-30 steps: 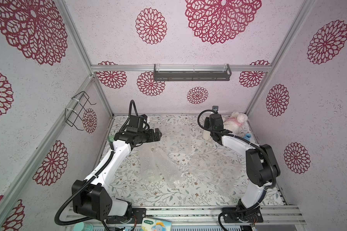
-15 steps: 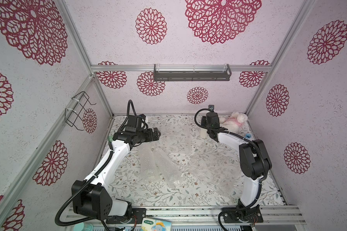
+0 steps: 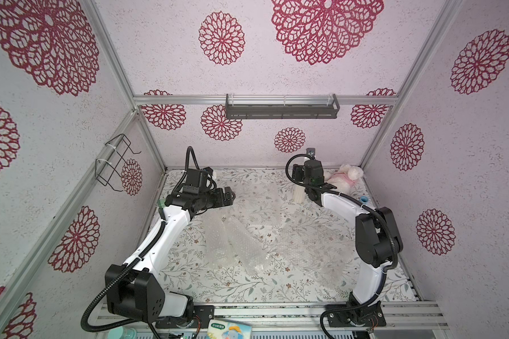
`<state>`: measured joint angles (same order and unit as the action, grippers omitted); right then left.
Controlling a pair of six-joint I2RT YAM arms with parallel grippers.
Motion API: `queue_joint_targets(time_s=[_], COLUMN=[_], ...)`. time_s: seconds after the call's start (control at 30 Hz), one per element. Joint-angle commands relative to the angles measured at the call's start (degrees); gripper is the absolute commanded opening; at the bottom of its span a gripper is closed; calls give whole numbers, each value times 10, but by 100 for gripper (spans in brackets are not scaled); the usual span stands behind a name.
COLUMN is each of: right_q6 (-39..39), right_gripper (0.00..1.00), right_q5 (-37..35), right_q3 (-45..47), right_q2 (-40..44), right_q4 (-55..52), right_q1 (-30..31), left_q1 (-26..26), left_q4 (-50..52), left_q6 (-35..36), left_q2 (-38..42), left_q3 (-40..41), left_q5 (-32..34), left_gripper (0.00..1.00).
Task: Unwrap the vase from the bubble wrap
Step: Place the vase at the center of the board, then adjust the bubble wrap at the center of the board.
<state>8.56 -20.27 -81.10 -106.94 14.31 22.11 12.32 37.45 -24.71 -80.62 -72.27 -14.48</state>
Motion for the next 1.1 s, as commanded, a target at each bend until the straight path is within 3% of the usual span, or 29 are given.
queue_joint_targets(time_s=[0.0, 0.23, 0.43, 0.7, 1.07], right_q6=[-18, -32, 61, 112, 158], right_gripper=[79, 79, 74, 72, 72], right_q5=[-13, -57, -8, 31, 93], right_q3=[-22, 78, 205, 277, 325], right_q2=[74, 225, 329, 306, 281], right_q4=[-13, -38, -53, -74, -75], right_q1=[12, 96, 191, 277, 311], left_q1=[-8, -11, -8, 1, 36], left_q4=[-9, -8, 18, 69, 92], left_q6=[-2, -25, -65, -111, -171], left_q2=[6, 2, -14, 10, 101], left_q3=[5, 9, 6, 25, 116], left_q5=[1, 15, 50, 79, 121], left_gripper=[97, 97, 100, 96, 95])
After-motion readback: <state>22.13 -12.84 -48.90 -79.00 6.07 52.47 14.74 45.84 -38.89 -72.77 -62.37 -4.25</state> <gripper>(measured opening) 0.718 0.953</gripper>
